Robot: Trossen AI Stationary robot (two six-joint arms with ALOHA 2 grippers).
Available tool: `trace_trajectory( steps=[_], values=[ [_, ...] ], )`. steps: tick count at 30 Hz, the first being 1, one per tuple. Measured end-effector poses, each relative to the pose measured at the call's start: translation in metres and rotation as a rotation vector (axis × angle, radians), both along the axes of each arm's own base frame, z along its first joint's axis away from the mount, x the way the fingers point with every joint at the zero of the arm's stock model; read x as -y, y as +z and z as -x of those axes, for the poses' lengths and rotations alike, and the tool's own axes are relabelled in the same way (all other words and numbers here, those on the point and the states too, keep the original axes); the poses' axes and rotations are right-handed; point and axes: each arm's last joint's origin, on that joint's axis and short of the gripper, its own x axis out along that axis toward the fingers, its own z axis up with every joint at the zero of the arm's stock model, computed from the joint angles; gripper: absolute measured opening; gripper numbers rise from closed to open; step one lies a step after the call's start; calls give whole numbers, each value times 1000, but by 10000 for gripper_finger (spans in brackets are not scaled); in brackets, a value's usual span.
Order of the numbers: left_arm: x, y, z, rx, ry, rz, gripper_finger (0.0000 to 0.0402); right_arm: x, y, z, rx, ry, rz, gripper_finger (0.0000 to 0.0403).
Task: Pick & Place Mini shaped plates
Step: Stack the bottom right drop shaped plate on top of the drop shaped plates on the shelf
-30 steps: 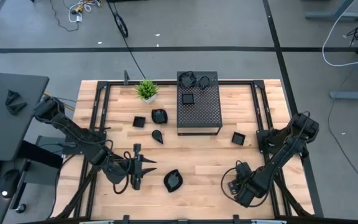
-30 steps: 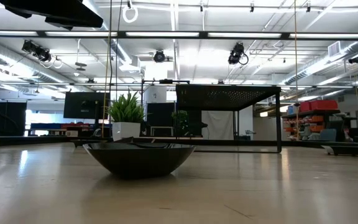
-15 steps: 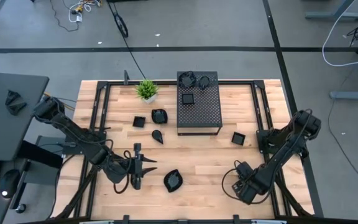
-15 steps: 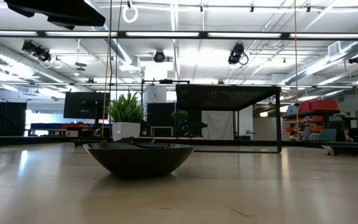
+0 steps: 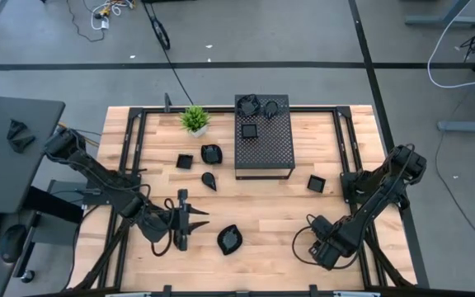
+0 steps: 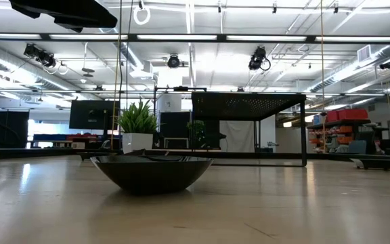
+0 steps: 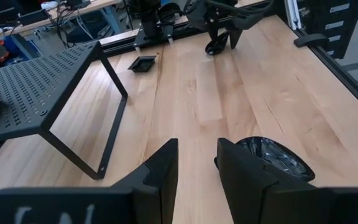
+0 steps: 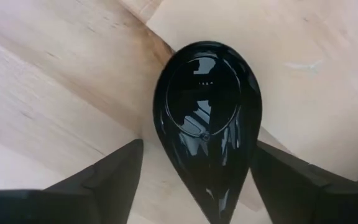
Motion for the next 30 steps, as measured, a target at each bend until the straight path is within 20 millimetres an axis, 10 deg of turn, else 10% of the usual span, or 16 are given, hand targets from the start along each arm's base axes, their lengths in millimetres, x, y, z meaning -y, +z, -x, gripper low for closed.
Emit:
trace_trajectory(
  steps=[15, 30],
  values=[
    [0, 0, 0, 1, 0, 1, 117, -1, 5, -1, 60, -16, -29, 185],
    [0, 0, 0, 1, 0, 1, 117, 26, 73, -38, 389, -118, -139, 168]
  ],
)
